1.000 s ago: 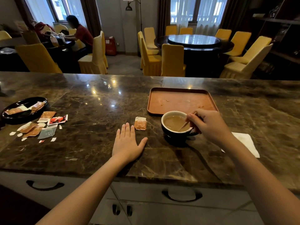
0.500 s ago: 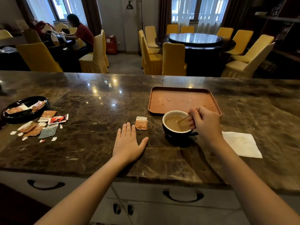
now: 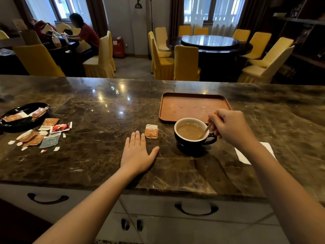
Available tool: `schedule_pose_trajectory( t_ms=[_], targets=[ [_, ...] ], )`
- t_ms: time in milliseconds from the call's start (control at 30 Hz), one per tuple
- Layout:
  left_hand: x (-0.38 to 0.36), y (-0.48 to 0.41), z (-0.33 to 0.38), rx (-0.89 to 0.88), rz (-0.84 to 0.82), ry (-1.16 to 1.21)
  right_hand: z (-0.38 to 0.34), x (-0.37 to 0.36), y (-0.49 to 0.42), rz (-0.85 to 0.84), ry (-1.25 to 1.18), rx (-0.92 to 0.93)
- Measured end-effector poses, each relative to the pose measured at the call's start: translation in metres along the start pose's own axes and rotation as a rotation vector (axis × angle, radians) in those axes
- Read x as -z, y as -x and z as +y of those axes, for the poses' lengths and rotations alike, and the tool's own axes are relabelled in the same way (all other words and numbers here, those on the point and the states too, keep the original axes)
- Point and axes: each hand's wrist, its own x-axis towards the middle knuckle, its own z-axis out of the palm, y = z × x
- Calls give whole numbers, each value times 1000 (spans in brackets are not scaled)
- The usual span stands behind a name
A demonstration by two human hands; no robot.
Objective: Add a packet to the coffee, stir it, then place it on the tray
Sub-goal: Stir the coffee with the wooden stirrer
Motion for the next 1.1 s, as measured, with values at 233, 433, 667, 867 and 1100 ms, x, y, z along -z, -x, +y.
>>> schedule_pose_trajectory(
  t_ms=[233,433,667,867,1100],
  targets=[
    [3,2,2,-3,2,2,0,-25,-2,165,-15,-44],
    [2,2,1,-4,-4,2,-8,-46,14,157,-151,-47],
    [-1,1,0,1,2,1,-2,-19,20,30,-179,-39],
    [-2,0,-1,5,4,0,7,-7,0,88,18,6],
    [-1,0,1,12,10,8,4,-26,-9,198,56,-13]
  ],
)
